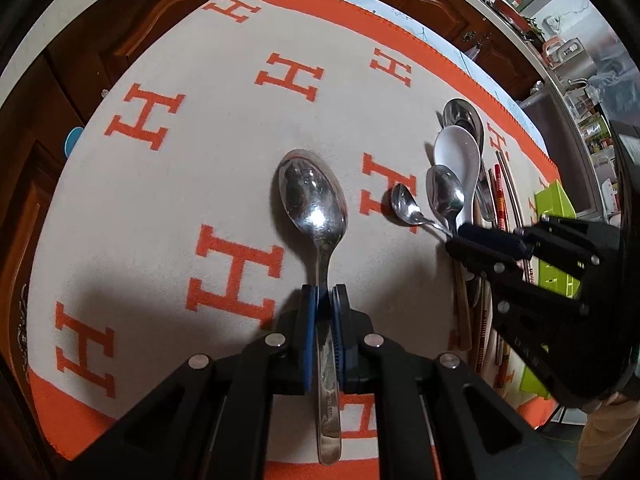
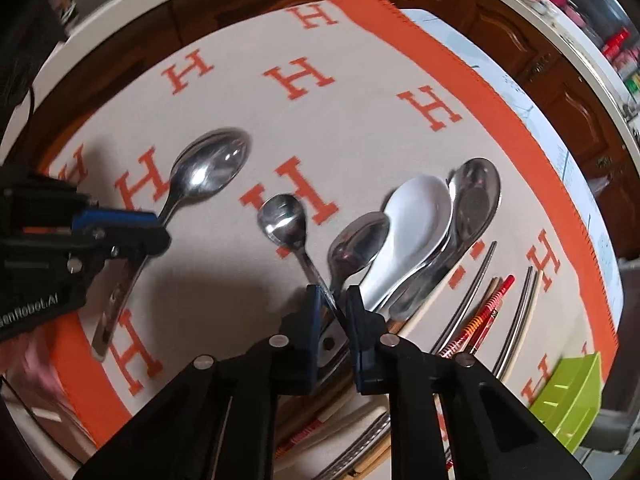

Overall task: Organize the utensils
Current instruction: 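Grasp a large steel spoon with the left gripper while the right grasps a small steel spoon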

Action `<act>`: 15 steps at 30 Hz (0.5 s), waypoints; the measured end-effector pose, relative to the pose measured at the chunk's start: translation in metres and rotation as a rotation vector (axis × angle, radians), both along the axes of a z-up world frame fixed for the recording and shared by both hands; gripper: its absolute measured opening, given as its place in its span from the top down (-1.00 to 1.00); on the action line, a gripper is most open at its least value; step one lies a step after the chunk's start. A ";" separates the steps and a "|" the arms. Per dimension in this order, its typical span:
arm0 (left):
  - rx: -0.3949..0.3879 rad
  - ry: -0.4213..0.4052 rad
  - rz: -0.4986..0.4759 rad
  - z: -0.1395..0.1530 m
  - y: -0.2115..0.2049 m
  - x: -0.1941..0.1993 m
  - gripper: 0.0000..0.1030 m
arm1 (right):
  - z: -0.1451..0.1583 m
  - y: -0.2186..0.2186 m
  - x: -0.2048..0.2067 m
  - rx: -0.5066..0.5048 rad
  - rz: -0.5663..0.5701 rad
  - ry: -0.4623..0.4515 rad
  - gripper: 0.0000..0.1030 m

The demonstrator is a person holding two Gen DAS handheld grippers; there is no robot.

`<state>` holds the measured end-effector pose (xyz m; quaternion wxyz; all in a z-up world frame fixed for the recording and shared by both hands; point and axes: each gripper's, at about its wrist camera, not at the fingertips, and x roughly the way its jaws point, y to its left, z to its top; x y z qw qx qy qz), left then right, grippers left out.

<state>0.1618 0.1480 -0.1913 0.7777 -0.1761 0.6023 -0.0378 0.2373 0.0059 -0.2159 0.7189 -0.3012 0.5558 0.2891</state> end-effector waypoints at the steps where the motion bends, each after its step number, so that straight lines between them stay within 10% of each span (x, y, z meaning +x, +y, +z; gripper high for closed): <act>1: 0.000 -0.001 0.001 0.000 0.000 0.000 0.88 | 0.000 0.000 -0.001 -0.002 0.003 0.008 0.80; 10: 0.027 -0.016 -0.007 0.001 -0.009 0.013 0.71 | -0.004 0.004 0.007 0.001 -0.048 0.033 0.83; 15: 0.023 -0.016 0.008 0.000 -0.004 0.011 0.93 | 0.002 -0.015 0.022 0.135 -0.175 0.129 0.93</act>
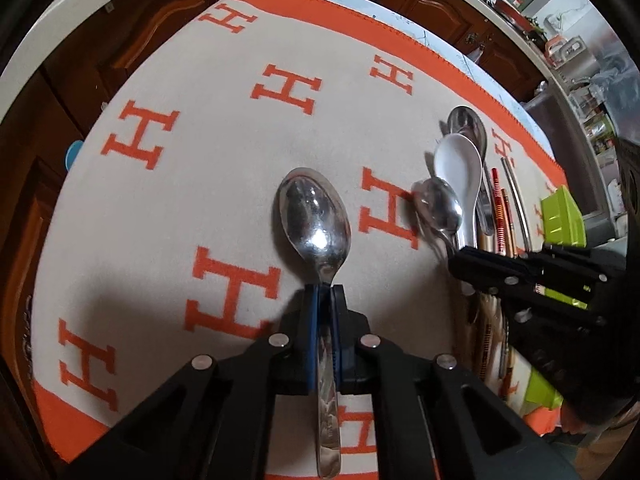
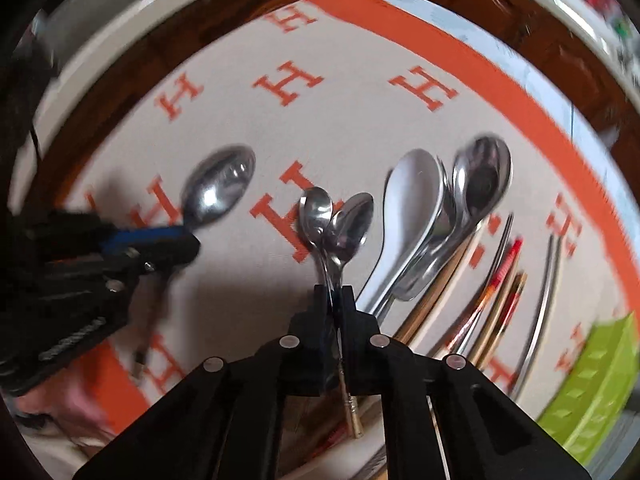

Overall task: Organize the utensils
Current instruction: 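Grasp a large steel spoon with the left gripper while the right grasps a small steel spoon, then carry both spoons into the lime-green tray and open both grippers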

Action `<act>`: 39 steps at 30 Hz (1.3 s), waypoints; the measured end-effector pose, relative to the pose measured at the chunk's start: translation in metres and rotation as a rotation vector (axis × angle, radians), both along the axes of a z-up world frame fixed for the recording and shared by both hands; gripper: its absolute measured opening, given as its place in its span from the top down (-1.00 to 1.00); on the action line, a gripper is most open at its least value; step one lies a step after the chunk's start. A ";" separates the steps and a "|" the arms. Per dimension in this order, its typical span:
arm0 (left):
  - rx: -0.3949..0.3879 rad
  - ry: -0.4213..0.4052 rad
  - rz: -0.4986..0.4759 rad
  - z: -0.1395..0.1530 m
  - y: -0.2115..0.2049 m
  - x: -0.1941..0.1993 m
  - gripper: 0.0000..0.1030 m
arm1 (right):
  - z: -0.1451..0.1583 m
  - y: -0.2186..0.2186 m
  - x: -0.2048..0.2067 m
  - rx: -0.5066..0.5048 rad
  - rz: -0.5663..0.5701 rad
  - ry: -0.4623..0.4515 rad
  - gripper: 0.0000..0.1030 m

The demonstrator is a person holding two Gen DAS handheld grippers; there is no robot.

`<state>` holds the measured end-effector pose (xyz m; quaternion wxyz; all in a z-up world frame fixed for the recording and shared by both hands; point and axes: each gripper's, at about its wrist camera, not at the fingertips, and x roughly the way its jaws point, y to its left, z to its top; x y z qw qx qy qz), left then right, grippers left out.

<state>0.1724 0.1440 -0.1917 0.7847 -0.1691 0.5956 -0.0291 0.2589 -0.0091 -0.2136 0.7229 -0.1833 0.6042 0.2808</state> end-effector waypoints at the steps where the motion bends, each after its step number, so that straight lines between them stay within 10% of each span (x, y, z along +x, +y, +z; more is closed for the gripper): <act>1: -0.002 -0.001 0.003 0.000 0.000 -0.001 0.94 | 0.002 -0.007 0.002 0.038 -0.034 0.019 0.96; 11: -0.021 -0.046 -0.035 0.019 -0.019 -0.009 0.95 | 0.025 -0.066 -0.015 0.255 -0.291 0.084 0.97; 26: -0.082 -0.178 -0.264 0.092 -0.117 -0.022 0.99 | 0.094 -0.242 -0.081 0.255 -0.694 -0.121 0.97; 39: -0.154 -0.166 -0.509 0.128 -0.208 -0.034 1.00 | 0.039 -0.348 -0.086 0.172 -0.872 -0.077 0.96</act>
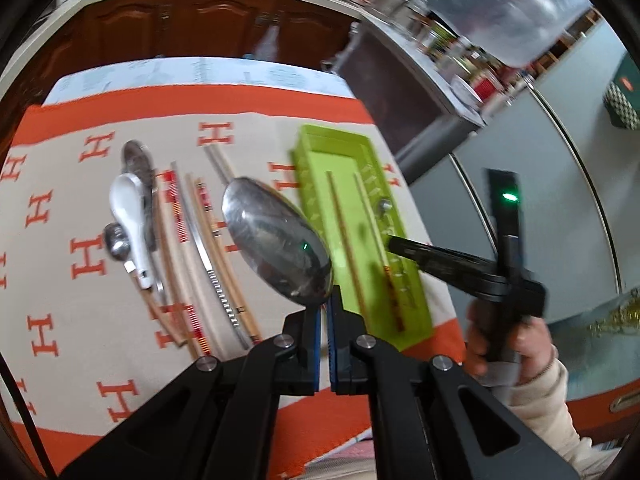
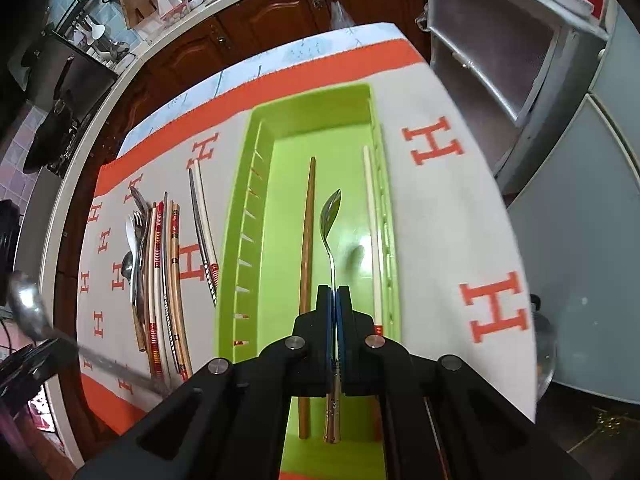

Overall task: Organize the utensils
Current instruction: 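Carry both spoons into the lime-green tray and open both grippers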

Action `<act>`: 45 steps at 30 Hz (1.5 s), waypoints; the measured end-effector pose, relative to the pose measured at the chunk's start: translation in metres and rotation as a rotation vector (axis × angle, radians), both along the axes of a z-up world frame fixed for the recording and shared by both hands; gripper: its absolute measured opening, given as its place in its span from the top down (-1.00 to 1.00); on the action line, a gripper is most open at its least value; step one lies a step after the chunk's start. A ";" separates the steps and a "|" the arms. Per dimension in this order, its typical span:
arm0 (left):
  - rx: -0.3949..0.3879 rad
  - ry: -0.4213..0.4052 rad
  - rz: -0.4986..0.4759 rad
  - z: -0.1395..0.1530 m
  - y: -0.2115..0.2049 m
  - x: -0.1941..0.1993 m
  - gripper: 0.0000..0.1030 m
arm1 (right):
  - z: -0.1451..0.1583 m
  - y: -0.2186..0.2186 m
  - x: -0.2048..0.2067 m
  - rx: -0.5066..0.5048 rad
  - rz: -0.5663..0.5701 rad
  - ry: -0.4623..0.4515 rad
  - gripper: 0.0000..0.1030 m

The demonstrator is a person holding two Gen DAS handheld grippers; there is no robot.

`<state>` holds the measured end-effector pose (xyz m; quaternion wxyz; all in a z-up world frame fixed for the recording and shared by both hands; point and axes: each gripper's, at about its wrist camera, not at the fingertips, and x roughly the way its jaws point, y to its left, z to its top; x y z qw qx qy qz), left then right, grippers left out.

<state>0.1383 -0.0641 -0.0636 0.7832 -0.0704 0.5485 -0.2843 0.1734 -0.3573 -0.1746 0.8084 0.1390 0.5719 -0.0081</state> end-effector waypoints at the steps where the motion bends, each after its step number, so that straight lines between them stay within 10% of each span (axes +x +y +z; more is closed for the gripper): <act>1: 0.005 -0.004 -0.020 0.003 -0.006 -0.002 1.00 | -0.004 0.002 0.002 -0.007 0.007 0.000 0.96; 12: 0.007 -0.008 -0.163 0.025 -0.056 -0.005 0.98 | -0.002 0.007 0.007 0.019 -0.012 -0.058 0.90; 26: 0.161 0.032 -0.208 -0.044 -0.131 0.038 0.90 | 0.058 -0.023 -0.044 -0.032 -0.114 -0.158 0.89; 38: 0.190 -0.050 -0.105 -0.029 -0.093 0.013 0.07 | 0.060 -0.011 -0.065 -0.008 -0.087 -0.136 0.88; 45: 0.151 -0.084 0.033 -0.021 -0.041 0.002 0.06 | 0.063 0.013 -0.069 0.012 -0.040 -0.140 0.68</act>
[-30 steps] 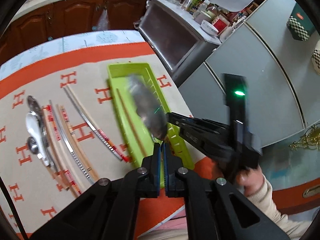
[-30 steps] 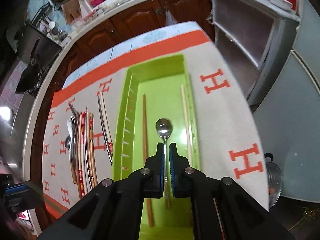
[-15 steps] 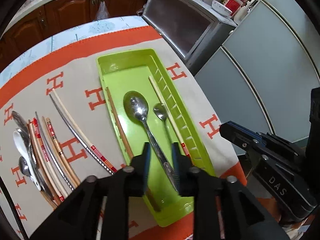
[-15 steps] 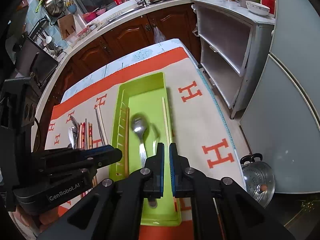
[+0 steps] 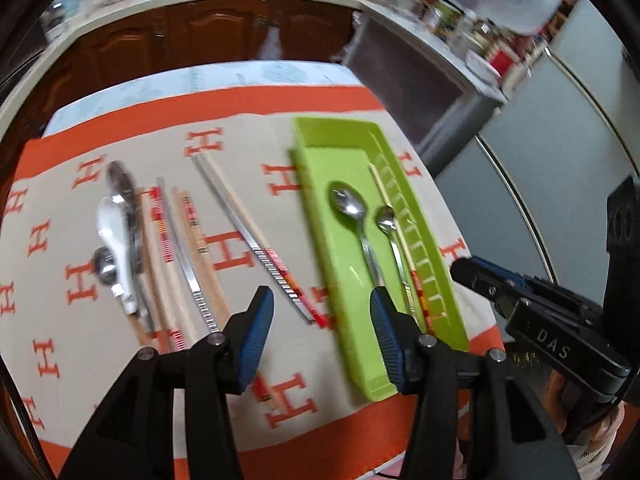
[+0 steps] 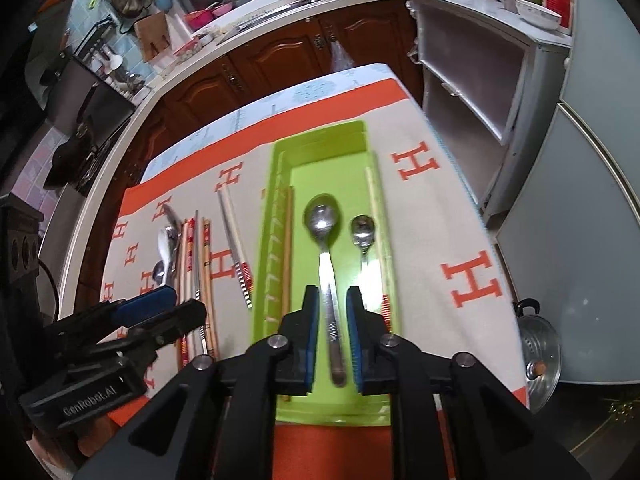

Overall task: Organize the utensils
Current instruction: 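Carry both spoons into the lime-green tray and open both grippers, then grasp a wooden-handled steel spoon by its handle with the left gripper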

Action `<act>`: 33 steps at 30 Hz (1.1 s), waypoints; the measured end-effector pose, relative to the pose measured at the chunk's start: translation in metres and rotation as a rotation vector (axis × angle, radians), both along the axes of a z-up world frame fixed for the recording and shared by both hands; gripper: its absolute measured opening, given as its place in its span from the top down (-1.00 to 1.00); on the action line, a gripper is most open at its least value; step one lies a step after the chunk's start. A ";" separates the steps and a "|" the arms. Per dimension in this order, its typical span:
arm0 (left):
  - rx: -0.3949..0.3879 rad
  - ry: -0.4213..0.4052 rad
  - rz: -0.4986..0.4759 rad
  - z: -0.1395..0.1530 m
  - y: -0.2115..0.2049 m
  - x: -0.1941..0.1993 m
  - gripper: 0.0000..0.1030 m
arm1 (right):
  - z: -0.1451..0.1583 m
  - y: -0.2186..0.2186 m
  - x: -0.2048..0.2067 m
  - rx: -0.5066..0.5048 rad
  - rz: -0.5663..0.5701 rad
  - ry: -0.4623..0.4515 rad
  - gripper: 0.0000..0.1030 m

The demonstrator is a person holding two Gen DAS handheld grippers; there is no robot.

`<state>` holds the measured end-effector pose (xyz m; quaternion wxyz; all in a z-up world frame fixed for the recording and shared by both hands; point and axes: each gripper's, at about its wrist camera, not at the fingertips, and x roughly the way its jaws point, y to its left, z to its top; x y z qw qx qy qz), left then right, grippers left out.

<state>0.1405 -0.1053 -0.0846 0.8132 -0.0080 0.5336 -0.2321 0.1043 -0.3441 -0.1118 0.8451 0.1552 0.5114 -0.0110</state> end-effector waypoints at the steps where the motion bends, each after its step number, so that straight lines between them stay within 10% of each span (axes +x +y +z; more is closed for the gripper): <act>1: -0.008 -0.013 0.024 0.002 0.009 -0.001 0.06 | 0.001 0.005 -0.001 -0.001 0.010 -0.002 0.62; 23: 0.002 -0.004 0.299 0.003 0.149 0.029 -0.41 | 0.001 0.129 0.048 -0.030 0.284 0.031 0.59; 33: -0.015 0.207 0.321 -0.075 0.158 0.050 0.44 | -0.029 0.172 0.064 -0.019 0.351 0.066 0.59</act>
